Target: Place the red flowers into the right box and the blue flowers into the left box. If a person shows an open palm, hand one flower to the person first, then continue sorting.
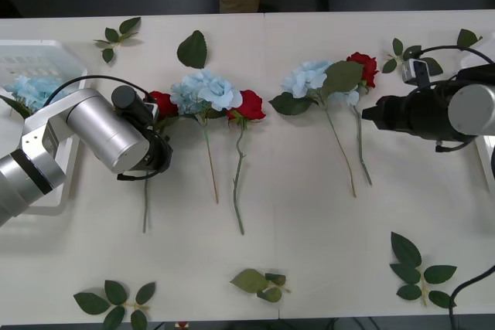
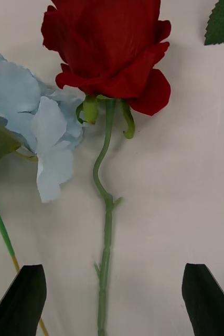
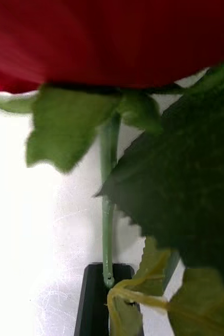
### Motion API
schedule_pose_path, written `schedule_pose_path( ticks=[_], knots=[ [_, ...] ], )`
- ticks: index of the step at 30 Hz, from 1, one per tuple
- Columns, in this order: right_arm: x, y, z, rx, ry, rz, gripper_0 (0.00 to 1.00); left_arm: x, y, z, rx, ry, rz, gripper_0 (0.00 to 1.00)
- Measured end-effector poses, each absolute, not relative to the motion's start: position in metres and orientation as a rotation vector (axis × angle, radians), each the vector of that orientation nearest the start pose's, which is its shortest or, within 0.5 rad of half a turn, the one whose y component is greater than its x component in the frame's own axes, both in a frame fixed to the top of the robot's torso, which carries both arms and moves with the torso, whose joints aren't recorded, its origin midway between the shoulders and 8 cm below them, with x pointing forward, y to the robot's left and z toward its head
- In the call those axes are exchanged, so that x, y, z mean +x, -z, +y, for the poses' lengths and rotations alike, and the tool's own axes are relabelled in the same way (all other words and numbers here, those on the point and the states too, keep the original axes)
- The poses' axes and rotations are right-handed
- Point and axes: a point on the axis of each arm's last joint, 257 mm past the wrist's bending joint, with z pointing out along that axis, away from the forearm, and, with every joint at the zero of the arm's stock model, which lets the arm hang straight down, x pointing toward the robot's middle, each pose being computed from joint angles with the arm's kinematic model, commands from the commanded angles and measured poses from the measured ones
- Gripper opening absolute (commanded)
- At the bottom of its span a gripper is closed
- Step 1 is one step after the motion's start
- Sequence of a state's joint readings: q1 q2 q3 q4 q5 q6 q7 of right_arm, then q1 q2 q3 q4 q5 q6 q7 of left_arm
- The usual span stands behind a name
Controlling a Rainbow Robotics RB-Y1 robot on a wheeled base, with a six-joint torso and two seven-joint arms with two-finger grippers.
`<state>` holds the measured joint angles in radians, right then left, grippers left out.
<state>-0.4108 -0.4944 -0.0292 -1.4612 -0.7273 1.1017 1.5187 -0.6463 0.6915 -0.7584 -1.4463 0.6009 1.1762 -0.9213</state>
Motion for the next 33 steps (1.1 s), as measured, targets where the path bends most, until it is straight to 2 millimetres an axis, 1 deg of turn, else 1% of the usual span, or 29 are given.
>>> schedule_pose_path(
  ticks=[3,4,6,7,9,13,15,18,20,21,23,25,27,28,30,33],
  knots=[
    [0.58,0.261,-0.265,0.028,-0.337,2.347,0.75,0.509,0.344,0.228,0.119,-0.073,2.681,0.0],
    [0.586,0.261,-0.263,0.032,-0.324,2.336,0.75,0.505,0.344,0.23,0.105,-0.068,2.705,0.0],
    [0.598,0.263,-0.261,0.041,-0.298,2.32,0.75,0.487,0.341,0.24,0.057,-0.072,2.808,0.0],
    [0.604,0.262,-0.26,0.044,-0.284,2.312,0.75,0.476,0.335,0.248,0.031,-0.084,2.868,0.0],
    [0.611,0.265,-0.26,0.051,-0.268,2.31,0.75,0.469,0.315,0.266,-0.008,-0.12,2.927,0.0],
    [0.622,0.27,-0.264,0.07,-0.244,2.305,0.75,0.47,0.266,0.295,-0.04,-0.165,2.956,0.0],
    [0.63,0.271,-0.27,0.08,-0.223,2.282,0.75,0.472,0.238,0.302,0.005,-0.166,2.951,0.0],
    [0.638,0.278,-0.275,0.084,-0.191,2.263,0.76,0.482,0.198,0.299,0.1,-0.107,2.898,0.0],
    [0.641,0.286,-0.278,0.079,-0.165,2.254,0.75,0.491,0.173,0.288,0.168,-0.004,2.855,0.0],
    [0.645,0.285,-0.277,0.07,-0.158,2.241,0.75,0.498,0.157,0.281,0.22,0.064,2.815,0.0],
    [0.649,0.283,-0.274,0.052,-0.146,2.228,0.75,0.512,0.127,0.262,0.376,0.197,2.695,0.0],
    [0.651,0.281,-0.268,0.034,-0.144,2.232,0.75,0.531,0.097,0.243,0.592,0.287,2.496,0.0],
    [0.65,0.282,-0.265,0.026,-0.146,2.248,0.75,0.545,0.076,0.221,0.799,0.33,2.281,0.0],
    [0.648,0.282,-0.264,0.023,-0.148,2.262,0.75,0.549,0.067,0.204,0.899,0.362,2.153,0.0],
    [0.642,0.284,-0.259,0.013,-0.16,2.301,0.75,0.548,0.051,0.165,1.019,0.47,1.923,0.0],
    [0.632,0.281,-0.248,0.006,-0.203,2.351,0.75,0.531,0.037,0.119,1.103,0.648,1.686,0.0]
  ],
)
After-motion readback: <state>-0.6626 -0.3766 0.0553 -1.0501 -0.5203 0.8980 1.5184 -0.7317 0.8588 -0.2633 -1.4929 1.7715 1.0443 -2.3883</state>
